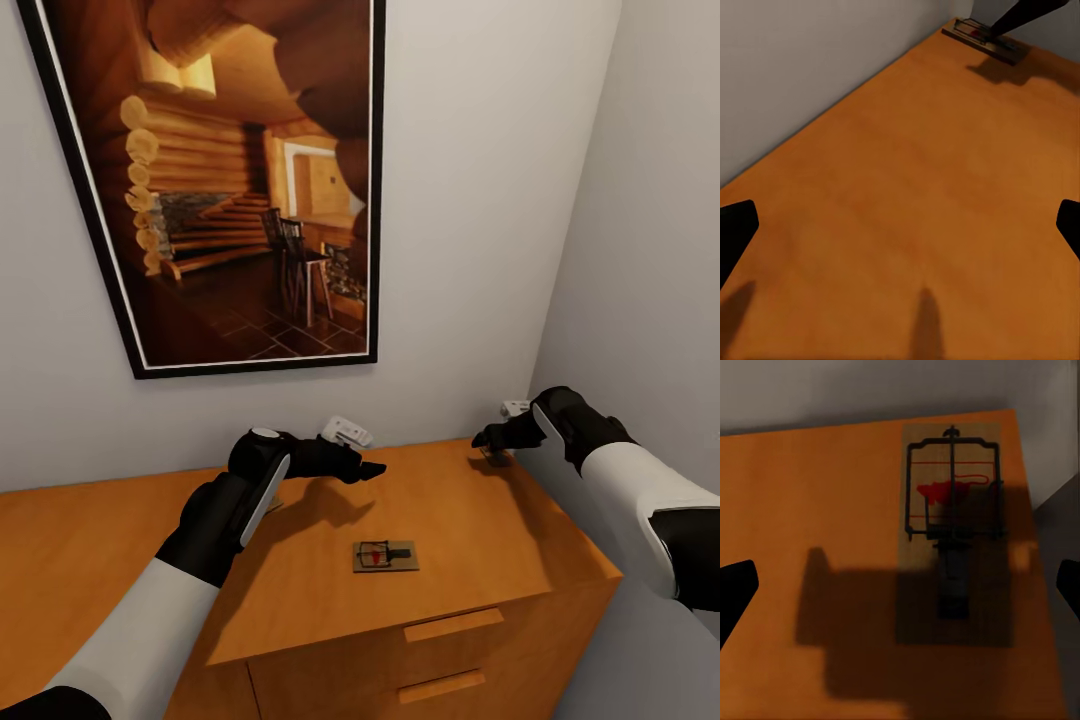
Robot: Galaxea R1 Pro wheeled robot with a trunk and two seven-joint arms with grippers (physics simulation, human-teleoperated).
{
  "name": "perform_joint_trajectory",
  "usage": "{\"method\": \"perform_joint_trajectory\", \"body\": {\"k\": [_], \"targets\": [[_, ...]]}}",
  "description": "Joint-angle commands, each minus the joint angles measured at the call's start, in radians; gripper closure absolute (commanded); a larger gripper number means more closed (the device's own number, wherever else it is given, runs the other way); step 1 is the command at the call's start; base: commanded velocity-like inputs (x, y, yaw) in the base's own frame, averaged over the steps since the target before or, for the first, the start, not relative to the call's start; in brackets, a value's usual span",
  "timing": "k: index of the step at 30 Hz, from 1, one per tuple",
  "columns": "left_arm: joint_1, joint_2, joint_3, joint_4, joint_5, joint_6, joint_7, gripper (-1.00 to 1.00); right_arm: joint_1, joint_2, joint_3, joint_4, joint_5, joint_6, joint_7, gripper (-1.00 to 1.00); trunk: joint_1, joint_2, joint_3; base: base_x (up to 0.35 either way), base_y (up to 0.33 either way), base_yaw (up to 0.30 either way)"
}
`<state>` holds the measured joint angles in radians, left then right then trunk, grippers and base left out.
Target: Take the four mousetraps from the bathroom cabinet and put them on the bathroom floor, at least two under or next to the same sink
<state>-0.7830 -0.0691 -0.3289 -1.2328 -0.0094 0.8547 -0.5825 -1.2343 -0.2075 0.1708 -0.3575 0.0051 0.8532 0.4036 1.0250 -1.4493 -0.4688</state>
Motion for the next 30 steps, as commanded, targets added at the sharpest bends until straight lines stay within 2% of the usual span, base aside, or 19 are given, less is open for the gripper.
{"method": "perform_joint_trajectory", "body": {"k": [1, 23, 30], "targets": [[-0.001, 0.000, 0.001, -0.001, -0.001, 0.006, -0.003, -1.00, -0.001, -0.001, 0.006, -0.001, 0.001, 0.003, 0.004, -1.00, 0.000, -0.001, -0.001, 0.000, -0.023, 0.000], [-0.001, -0.001, 0.001, -0.001, -0.001, 0.006, -0.003, -1.00, -0.001, -0.001, 0.006, -0.001, 0.001, 0.003, 0.003, -1.00, 0.000, -0.001, -0.001, 0.000, -0.006, 0.000], [-0.001, -0.001, 0.001, -0.001, -0.001, 0.006, -0.002, -1.00, -0.001, -0.001, 0.006, -0.001, 0.001, 0.003, 0.003, -1.00, 0.000, -0.001, -0.001, 0.000, -0.082, 0.000]]}}
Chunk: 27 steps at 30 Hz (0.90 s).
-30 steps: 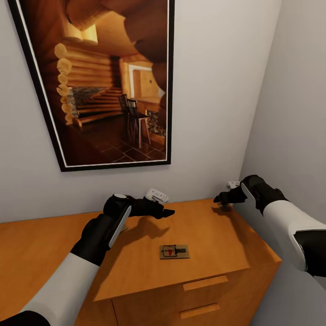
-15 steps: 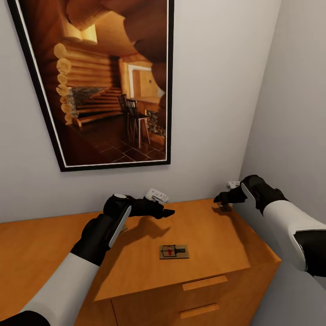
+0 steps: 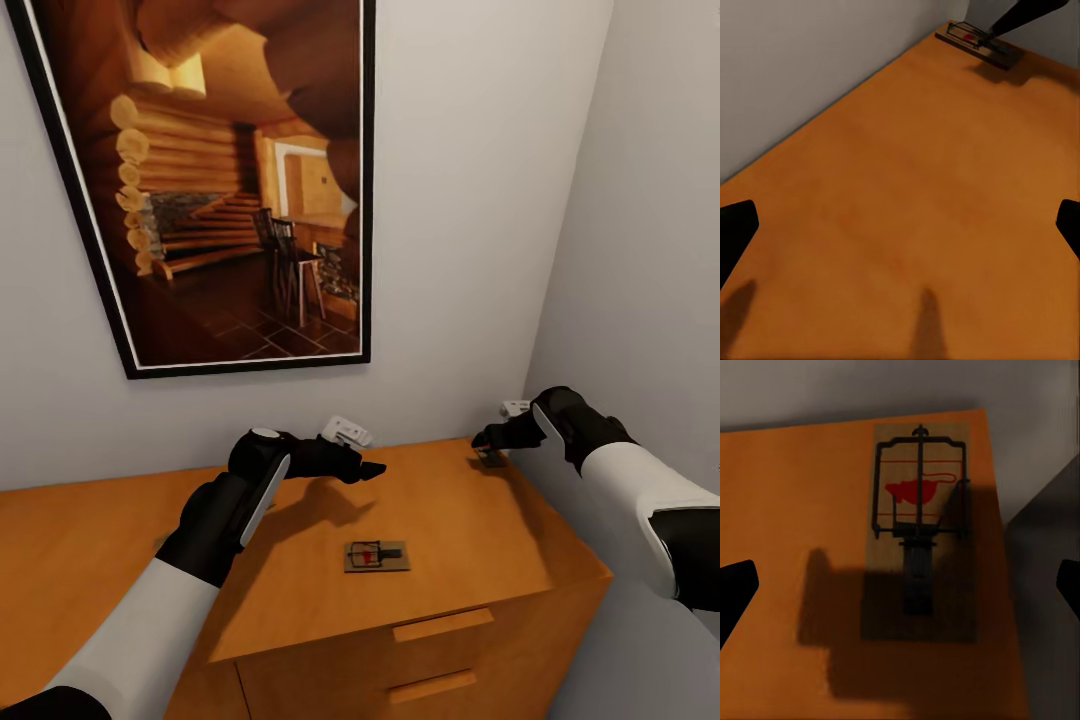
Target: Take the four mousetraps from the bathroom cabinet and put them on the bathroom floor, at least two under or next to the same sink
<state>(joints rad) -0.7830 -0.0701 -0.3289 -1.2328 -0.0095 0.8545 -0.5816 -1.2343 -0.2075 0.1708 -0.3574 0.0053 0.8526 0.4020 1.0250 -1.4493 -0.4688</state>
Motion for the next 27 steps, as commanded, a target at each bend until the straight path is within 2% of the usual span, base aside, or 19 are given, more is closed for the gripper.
{"method": "perform_joint_trajectory", "body": {"k": [1, 27], "targets": [[-0.001, 0.000, 0.001, -0.001, -0.001, 0.006, -0.003, -1.00, -0.001, -0.001, 0.006, -0.002, 0.001, 0.003, 0.004, -1.00, 0.000, -0.001, -0.001, 0.000, -0.062, 0.000], [-0.001, 0.000, 0.001, -0.001, -0.001, 0.005, -0.004, -1.00, -0.001, -0.001, 0.006, -0.002, 0.001, 0.002, -0.012, -1.00, 0.000, -0.001, -0.001, 0.000, -0.012, 0.000]]}}
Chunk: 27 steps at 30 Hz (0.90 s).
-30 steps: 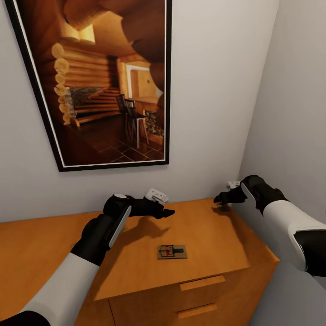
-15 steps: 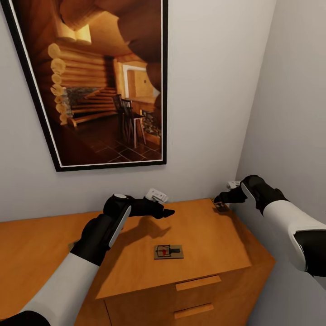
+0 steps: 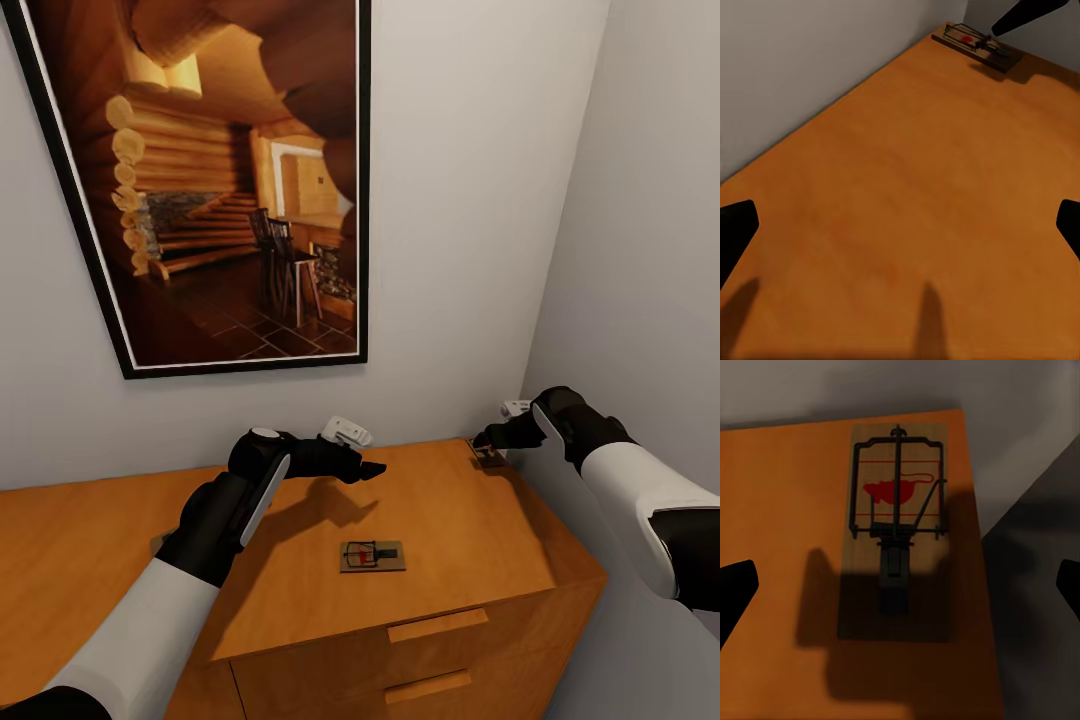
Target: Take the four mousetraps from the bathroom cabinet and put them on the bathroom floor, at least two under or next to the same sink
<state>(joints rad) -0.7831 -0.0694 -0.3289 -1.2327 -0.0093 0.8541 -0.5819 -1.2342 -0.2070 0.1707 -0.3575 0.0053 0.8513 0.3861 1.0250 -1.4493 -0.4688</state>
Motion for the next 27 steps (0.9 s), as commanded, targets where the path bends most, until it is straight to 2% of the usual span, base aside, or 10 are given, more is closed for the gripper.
{"method": "perform_joint_trajectory", "body": {"k": [1, 27], "targets": [[-0.001, 0.000, 0.001, -0.001, -0.001, 0.006, -0.003, -1.00, -0.001, -0.001, 0.006, -0.001, 0.001, 0.003, 0.004, -1.00, 0.000, -0.001, -0.001, 0.000, 0.000, 0.000], [-0.001, 0.000, 0.001, 0.001, -0.003, 0.006, -0.004, -1.00, -0.001, 0.000, 0.006, -0.001, 0.000, 0.002, 0.004, -1.00, 0.000, -0.001, -0.001, 0.039, 0.000, 0.000]]}}
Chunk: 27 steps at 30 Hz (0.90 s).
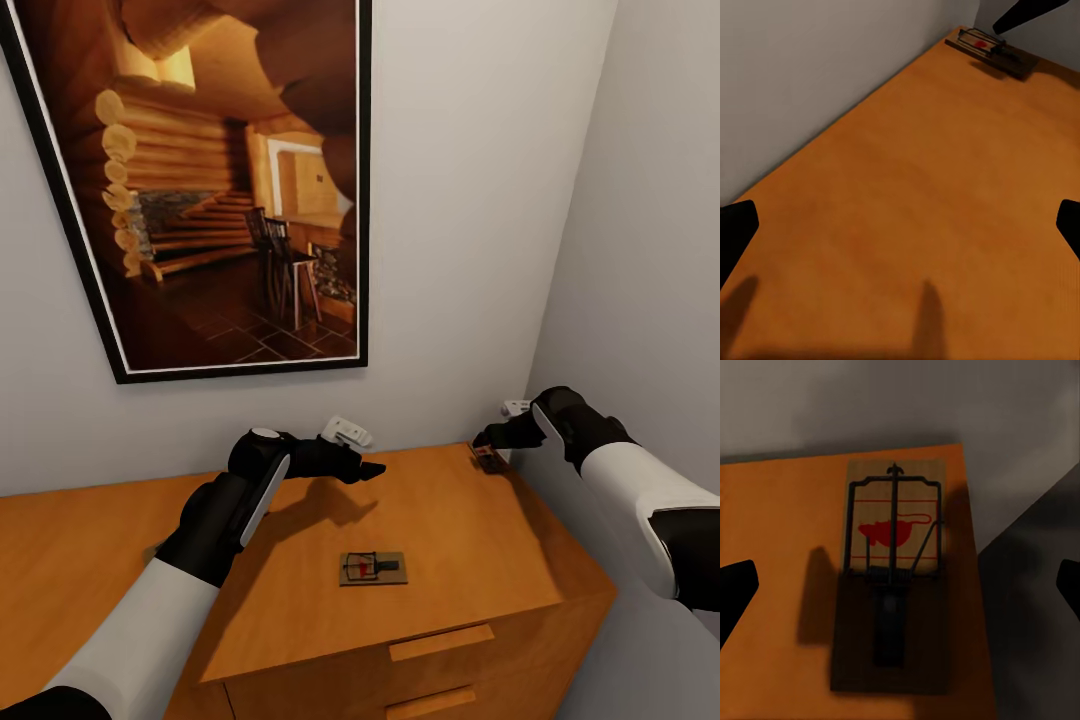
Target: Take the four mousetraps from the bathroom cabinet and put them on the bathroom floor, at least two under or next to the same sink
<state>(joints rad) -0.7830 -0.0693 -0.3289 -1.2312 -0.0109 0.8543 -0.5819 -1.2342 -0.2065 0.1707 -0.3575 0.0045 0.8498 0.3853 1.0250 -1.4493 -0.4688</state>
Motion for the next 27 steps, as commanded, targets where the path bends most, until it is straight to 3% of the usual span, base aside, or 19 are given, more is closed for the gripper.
{"method": "perform_joint_trajectory", "body": {"k": [1, 27], "targets": [[-0.001, 0.000, 0.001, -0.001, -0.001, 0.006, -0.003, -1.00, -0.001, -0.001, 0.006, -0.001, 0.001, 0.003, 0.004, -1.00, 0.000, -0.001, -0.001, 0.003, 0.000, 0.000], [-0.001, 0.000, 0.000, -0.001, -0.002, 0.006, -0.003, -1.00, -0.002, -0.001, 0.006, 0.000, -0.003, -0.016, 0.004, -1.00, 0.000, -0.001, -0.001, 0.000, 0.000, 0.000]]}}
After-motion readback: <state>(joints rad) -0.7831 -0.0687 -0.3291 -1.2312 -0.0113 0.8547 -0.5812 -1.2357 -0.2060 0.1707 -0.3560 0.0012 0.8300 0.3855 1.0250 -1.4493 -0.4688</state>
